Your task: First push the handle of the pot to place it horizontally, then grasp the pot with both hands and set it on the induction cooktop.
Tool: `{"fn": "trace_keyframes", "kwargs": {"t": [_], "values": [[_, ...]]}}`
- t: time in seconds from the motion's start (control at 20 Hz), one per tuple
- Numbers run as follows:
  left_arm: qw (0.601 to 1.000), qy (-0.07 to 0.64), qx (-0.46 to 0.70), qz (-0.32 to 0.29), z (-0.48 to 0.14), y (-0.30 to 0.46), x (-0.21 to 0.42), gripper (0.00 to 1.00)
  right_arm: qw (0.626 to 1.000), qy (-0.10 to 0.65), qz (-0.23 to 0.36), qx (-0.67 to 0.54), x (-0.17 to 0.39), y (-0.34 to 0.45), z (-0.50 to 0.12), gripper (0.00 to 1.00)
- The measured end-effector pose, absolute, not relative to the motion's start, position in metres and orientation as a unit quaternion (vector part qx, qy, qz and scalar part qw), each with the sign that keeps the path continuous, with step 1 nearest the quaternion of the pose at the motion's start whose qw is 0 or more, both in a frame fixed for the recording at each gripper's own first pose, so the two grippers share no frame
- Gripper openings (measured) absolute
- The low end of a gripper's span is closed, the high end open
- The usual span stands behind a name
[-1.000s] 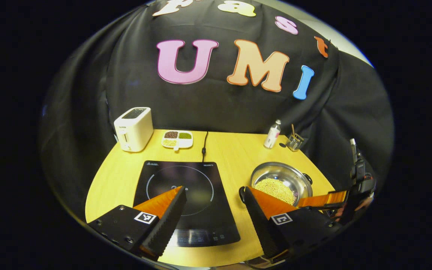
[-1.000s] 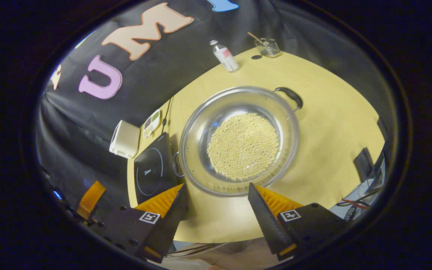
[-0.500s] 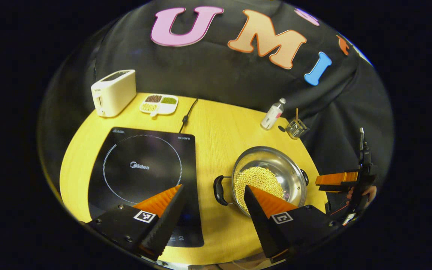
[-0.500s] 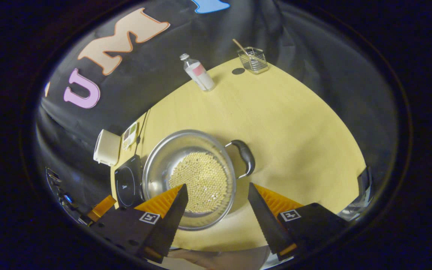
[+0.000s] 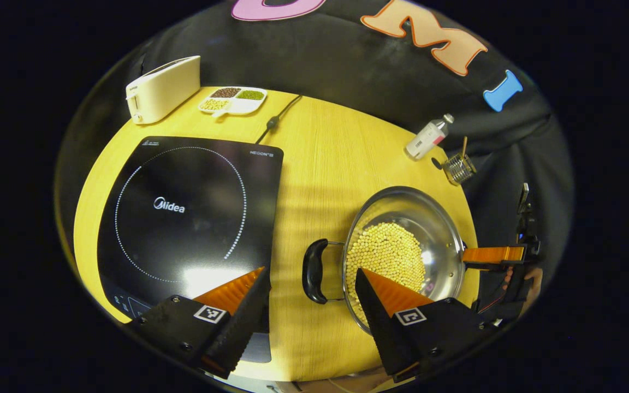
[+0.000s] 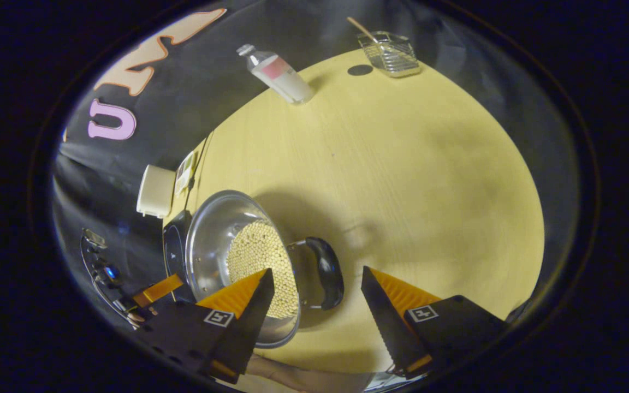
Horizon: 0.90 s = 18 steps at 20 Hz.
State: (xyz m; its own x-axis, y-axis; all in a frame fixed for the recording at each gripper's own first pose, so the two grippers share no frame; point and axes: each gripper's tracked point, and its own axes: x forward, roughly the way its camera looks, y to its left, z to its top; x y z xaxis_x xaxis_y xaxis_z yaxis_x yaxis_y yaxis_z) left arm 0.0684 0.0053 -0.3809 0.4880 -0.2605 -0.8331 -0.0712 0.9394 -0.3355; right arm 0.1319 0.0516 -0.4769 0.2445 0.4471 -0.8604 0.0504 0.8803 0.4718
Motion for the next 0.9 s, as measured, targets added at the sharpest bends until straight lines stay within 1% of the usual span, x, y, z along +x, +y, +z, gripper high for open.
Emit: {"fn": "trace_keyframes", "kwargs": {"t": [0.05, 0.25, 0.3, 0.4, 0.45, 0.5, 0.55, 0.6, 0.65, 0.7, 0.75, 0.8, 0.85, 0.9], "values": [[0.842, 0.51, -0.165, -0.06, -0.385, -0.001, 0.069, 0.96, 0.753, 0.607, 0.14, 0.212, 0.133, 0.055, -0.48, 0.98], [0.82, 0.54, -0.175, -0.075, -0.399, -0.022, 0.074, 0.96, 0.721, 0.628, 0.18, 0.23, 0.13, 0.076, -0.486, 0.98], [0.817, 0.545, -0.173, -0.072, -0.402, -0.023, 0.076, 0.96, 0.719, 0.63, 0.186, 0.227, 0.131, 0.079, -0.489, 0.88], [0.811, 0.557, -0.167, -0.069, -0.409, -0.024, 0.079, 0.95, 0.715, 0.632, 0.195, 0.227, 0.132, 0.083, -0.493, 0.87], [0.808, 0.561, -0.165, -0.069, -0.412, -0.024, 0.079, 0.93, 0.711, 0.635, 0.199, 0.229, 0.132, 0.086, -0.494, 0.77], [0.806, 0.565, -0.164, -0.067, -0.415, -0.024, 0.08, 0.91, 0.707, 0.637, 0.203, 0.231, 0.132, 0.089, -0.495, 0.86], [0.803, 0.569, -0.165, -0.063, -0.418, -0.023, 0.08, 0.88, 0.704, 0.639, 0.206, 0.229, 0.132, 0.09, -0.498, 0.86], [0.8, 0.574, -0.166, -0.055, -0.421, -0.022, 0.08, 0.86, 0.707, 0.641, 0.203, 0.219, 0.13, 0.086, -0.505, 0.76], [0.798, 0.578, -0.165, -0.049, -0.423, -0.019, 0.079, 0.82, 0.707, 0.645, 0.202, 0.207, 0.132, 0.079, -0.506, 0.66], [0.796, 0.58, -0.166, -0.043, -0.425, -0.018, 0.08, 0.84, 0.699, 0.651, 0.208, 0.211, 0.128, 0.082, -0.51, 0.56], [0.794, 0.584, -0.165, -0.038, -0.428, -0.016, 0.08, 0.79, 0.69, 0.657, 0.213, 0.214, 0.125, 0.084, -0.509, 0.46], [0.788, 0.592, -0.166, -0.034, -0.433, -0.013, 0.079, 0.69, 0.686, 0.662, 0.214, 0.214, 0.125, 0.084, -0.511, 0.46], [0.783, 0.597, -0.173, -0.034, -0.429, -0.015, 0.076, 0.63, 0.684, 0.663, 0.21, 0.22, 0.125, 0.09, -0.517, 0.47], [0.777, 0.603, -0.179, -0.031, -0.433, -0.016, 0.076, 0.62, 0.687, 0.661, 0.212, 0.214, 0.126, 0.083, -0.511, 0.47]]}}
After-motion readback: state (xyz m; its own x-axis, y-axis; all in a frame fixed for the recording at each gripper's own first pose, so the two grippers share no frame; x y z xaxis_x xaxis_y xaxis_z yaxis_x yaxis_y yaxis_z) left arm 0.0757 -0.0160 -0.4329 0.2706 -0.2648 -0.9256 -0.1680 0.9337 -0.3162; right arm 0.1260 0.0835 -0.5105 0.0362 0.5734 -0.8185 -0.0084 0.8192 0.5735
